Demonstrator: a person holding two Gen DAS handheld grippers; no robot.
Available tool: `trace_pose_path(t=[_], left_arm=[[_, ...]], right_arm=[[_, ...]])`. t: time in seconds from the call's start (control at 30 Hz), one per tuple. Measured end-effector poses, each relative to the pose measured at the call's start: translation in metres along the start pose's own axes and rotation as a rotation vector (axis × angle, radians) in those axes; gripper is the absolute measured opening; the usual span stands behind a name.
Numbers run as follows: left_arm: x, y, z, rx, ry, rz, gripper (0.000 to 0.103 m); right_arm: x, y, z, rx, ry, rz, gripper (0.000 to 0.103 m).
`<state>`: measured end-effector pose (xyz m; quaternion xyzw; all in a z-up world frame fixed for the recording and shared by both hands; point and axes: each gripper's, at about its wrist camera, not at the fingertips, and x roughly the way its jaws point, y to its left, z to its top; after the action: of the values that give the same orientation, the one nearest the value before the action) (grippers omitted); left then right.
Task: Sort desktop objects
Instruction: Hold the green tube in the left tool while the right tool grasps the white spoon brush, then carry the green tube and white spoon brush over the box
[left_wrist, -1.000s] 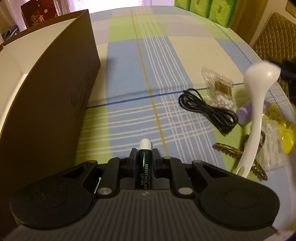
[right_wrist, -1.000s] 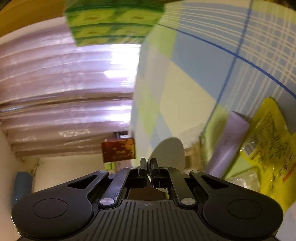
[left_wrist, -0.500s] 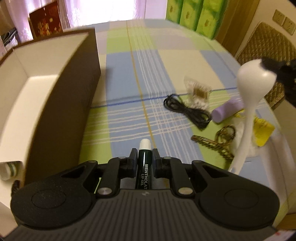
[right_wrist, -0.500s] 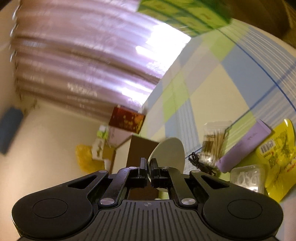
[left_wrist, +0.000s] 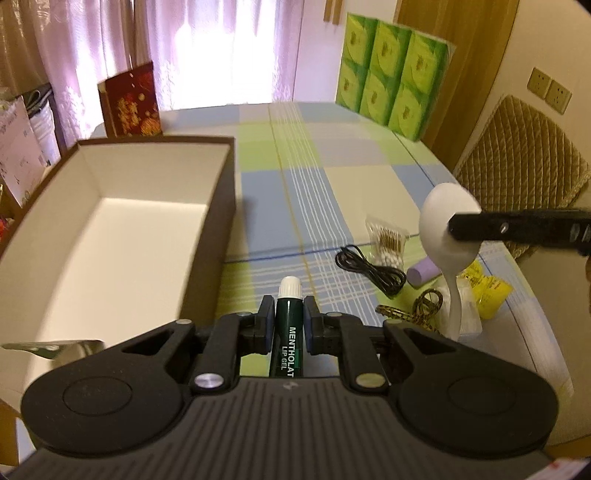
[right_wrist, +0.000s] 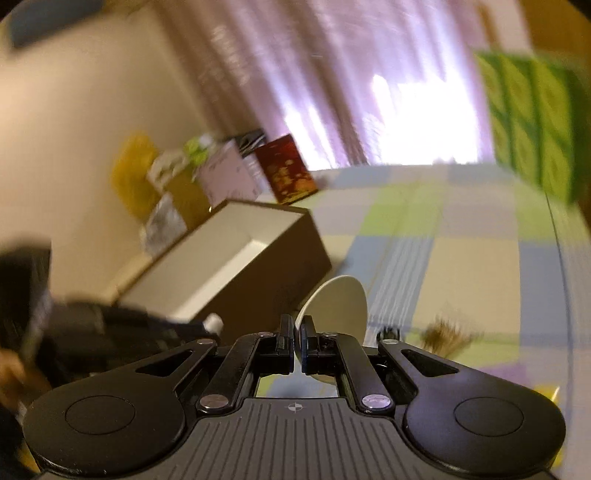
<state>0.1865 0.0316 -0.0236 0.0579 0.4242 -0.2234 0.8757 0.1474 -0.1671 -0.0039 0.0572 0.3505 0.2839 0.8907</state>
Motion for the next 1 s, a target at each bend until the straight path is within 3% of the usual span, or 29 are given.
trace_pose_path(t=[0.17,0.27,0.57,1.0], left_arm=[[-0.019,0.021,0.008,-0.011,-0.039,0.005,0.012],[-0.029,0.036,0.01,-0.014,-0.055,0.018,0.012],[-0.047,0.091,0.007,-0.054,-0.064,0.095,0.012],[-0.054,0.167,0.001,-0.097,-0.061,0.174,0.012]], right_arm=[[0.02,0.055,-0.008,-0.349,0.027,-0.074,0.0],[0.033,0.079,-0.014,-0.484,0.036,-0.074,0.0],[0.076,0.113,0.001,-0.628,-0.002,-0.007,0.0],[0.148,0.183,0.022,-0.935,-0.148,0.151,0.0]])
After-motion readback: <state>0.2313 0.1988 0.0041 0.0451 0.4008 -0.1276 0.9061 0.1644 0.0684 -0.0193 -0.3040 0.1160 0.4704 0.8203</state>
